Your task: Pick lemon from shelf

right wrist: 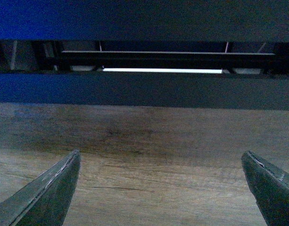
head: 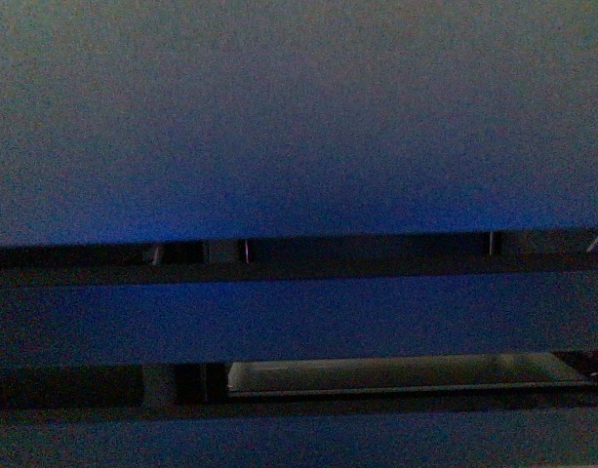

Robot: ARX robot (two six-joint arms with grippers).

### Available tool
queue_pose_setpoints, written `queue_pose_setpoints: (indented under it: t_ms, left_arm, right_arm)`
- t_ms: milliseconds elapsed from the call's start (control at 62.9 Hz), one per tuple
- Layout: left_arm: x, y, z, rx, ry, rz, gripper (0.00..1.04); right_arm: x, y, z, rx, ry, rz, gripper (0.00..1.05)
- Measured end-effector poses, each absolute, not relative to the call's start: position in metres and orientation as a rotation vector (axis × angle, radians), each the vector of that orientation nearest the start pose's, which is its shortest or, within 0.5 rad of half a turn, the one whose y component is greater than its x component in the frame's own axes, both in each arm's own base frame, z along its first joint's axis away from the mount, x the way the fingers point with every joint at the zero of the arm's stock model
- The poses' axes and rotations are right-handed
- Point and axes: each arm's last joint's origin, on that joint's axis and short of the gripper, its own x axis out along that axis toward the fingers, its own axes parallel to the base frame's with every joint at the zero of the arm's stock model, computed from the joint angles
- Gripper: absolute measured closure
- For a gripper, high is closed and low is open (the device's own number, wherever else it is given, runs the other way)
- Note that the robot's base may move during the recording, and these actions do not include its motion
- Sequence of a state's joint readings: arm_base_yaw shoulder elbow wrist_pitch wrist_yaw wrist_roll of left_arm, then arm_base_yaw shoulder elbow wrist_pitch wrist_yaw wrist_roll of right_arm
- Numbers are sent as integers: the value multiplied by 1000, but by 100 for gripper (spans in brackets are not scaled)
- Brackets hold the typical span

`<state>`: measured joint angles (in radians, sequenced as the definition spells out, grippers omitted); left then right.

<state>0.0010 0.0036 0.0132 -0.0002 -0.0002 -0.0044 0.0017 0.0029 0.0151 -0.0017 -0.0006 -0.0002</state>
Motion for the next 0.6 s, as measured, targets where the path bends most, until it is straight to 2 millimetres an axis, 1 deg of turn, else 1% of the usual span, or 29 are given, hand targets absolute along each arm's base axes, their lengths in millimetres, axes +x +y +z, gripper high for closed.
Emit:
queue_pose_setpoints:
  t_ms: [604]
  left_arm:
    - [97,0,168,-4,-9,1,8]
  right_arm:
    - [97,0,168,-1,-10,2,2]
